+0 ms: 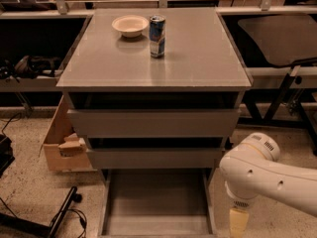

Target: Close bottom drawer

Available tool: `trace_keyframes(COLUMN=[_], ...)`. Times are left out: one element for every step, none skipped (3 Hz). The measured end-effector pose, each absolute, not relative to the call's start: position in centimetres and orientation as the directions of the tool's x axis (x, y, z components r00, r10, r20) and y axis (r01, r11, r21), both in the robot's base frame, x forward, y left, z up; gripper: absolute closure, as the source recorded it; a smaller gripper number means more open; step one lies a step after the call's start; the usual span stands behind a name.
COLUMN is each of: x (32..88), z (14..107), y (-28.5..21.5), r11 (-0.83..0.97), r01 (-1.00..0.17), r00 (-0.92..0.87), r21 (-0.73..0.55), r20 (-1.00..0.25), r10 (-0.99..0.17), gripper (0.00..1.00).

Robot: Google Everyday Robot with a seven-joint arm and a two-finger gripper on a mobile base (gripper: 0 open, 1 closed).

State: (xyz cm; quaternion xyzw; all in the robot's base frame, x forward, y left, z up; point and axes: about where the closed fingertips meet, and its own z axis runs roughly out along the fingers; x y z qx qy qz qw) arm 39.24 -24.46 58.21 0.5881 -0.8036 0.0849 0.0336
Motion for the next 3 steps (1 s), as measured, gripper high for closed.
trace_keyframes(x=[35.6, 33.9, 32.9], z=[47.6, 41.0, 35.6], y=[-23.5, -22.9, -21.6], r11=[0.301, 0.298, 0.294], r01=[-0.953, -0.953, -0.951], r00=[-0.299, -0.296, -0.294], r21=[0.011, 0.057, 0.099], r20=[0.087, 0.045, 0.018], r10=[-0.95, -0.954, -0.956], gripper=[0.0, 0.0, 0.18])
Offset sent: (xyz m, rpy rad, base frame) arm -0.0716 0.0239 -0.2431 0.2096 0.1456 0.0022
